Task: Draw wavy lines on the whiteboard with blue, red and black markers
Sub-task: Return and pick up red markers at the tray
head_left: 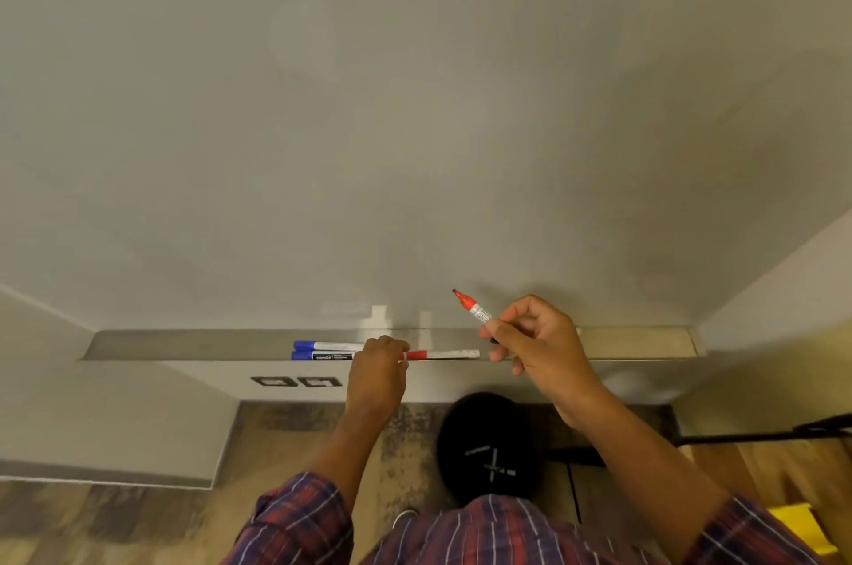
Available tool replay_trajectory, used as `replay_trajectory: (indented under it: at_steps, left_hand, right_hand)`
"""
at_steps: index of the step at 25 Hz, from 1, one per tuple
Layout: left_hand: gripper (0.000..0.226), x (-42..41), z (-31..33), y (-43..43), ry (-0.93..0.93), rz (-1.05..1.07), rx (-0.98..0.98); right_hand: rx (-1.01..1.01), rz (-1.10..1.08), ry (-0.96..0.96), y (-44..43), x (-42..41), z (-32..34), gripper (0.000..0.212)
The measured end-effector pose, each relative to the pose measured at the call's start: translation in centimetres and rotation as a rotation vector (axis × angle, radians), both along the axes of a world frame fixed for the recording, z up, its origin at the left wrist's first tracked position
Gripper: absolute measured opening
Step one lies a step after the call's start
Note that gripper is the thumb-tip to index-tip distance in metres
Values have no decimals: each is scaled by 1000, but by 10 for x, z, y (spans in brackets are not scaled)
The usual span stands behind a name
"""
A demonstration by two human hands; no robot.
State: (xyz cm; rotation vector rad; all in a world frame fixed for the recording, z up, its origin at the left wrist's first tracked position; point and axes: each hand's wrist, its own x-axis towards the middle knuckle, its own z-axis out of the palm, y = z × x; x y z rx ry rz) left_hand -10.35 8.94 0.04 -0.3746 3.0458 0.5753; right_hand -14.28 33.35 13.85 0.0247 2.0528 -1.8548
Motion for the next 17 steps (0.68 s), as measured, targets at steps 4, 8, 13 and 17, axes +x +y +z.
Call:
replay_trajectory:
  at_steps: [4, 8, 13, 17]
  left_hand:
    - [25, -3, -26, -8, -84, -15, -84]
    - [20, -13, -42, -17, -102, -5, -87]
    - [14, -25, -49, -20, -150, -12, -94]
    - [14, -26, -53, -22, -177, -12, -63]
  right_hand:
    - [26, 65, -1, 4, 3, -6, 15]
    - [67, 96, 15, 4, 4, -11, 10]
    - [89, 120, 17, 2, 3, -14, 10]
    - [87, 124, 7, -2, 3, -19, 11]
